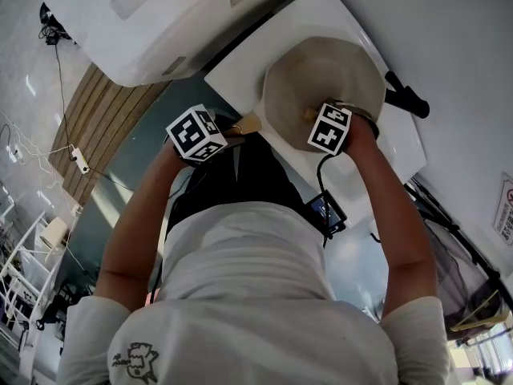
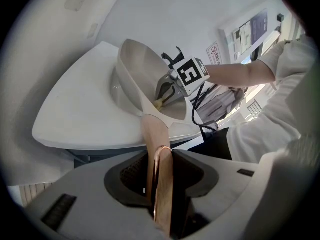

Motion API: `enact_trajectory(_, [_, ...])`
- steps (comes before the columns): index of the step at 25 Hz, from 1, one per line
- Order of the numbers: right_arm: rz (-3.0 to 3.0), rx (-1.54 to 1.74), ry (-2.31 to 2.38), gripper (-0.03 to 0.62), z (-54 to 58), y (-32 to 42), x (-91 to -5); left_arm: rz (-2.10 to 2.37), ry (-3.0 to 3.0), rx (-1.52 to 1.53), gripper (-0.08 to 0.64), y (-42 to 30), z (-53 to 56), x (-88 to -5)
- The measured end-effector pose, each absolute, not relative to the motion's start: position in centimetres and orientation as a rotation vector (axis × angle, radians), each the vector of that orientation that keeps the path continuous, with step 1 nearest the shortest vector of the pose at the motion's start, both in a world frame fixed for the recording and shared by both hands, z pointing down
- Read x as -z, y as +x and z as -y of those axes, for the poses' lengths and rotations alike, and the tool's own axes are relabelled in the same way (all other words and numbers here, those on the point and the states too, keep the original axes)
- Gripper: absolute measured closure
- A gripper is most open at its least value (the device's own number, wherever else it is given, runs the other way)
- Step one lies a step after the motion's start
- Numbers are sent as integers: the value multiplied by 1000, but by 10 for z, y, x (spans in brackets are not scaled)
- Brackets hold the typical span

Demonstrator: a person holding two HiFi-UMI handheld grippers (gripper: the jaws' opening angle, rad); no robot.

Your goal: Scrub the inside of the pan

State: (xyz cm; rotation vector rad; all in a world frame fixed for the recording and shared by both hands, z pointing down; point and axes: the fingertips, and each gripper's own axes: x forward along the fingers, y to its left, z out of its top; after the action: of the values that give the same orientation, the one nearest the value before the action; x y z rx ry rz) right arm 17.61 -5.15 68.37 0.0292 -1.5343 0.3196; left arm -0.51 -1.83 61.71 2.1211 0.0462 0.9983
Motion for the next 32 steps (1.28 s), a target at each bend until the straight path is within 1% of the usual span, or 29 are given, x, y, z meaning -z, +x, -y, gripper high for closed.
enact_trajectory(6, [1427, -296, 147, 518, 90, 228, -673, -50, 2122, -1002, 414, -4, 18, -616])
enact_trajectory(11, [1440, -172, 312, 518, 145, 232, -662, -67, 2119, -1010, 414, -3, 16, -617])
enact_trajectory(16, [1496, -47, 432, 518, 187, 208, -654, -63, 2115, -1006, 414, -4, 17, -617])
enact_trajectory(20, [1596, 42, 436, 518, 198, 171, -652, -55, 2112, -1005, 414, -5, 16, -616])
enact_trajectory(25, [1733, 85, 360, 519, 181, 131, -658, -45, 2114, -1006, 413, -5, 17, -617])
enact_trajectory(32, [1816, -26, 243, 518, 129, 101, -670, -41, 2114, -1004, 413, -5, 16, -617])
